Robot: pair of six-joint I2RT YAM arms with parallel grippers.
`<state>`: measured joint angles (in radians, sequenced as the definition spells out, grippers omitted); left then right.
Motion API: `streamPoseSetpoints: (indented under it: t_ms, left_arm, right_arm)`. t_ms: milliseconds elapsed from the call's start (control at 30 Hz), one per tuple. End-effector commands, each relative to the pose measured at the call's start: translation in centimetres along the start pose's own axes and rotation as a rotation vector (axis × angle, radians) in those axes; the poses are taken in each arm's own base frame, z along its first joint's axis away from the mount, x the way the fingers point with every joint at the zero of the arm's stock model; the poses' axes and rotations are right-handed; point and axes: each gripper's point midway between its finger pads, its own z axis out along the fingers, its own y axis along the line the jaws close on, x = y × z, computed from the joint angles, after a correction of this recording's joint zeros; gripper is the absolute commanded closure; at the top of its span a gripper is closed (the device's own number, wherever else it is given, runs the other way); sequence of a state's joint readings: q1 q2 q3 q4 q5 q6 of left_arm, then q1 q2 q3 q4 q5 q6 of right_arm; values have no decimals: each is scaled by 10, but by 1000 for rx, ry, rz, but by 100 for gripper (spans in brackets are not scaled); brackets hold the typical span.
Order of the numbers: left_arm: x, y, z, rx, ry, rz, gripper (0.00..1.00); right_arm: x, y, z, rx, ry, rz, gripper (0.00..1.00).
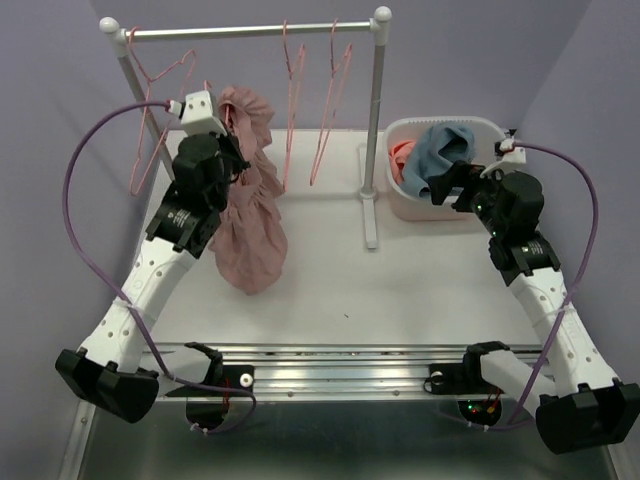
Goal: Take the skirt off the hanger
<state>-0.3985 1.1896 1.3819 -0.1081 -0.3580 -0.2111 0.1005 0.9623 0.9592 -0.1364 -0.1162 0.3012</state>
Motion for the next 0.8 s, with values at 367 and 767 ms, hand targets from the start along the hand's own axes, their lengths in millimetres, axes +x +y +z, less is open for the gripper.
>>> streamPoseSetpoints:
  t_ms: [367,767]
  left_arm:
    - [80,40,-53,-315,12,-317,100]
    - [93,35,-44,-394,20,-372,100]
  right_arm:
    - [168,196,-70,-719,239,-264,0]
    - [185,299,-95,-931,119,-239,0]
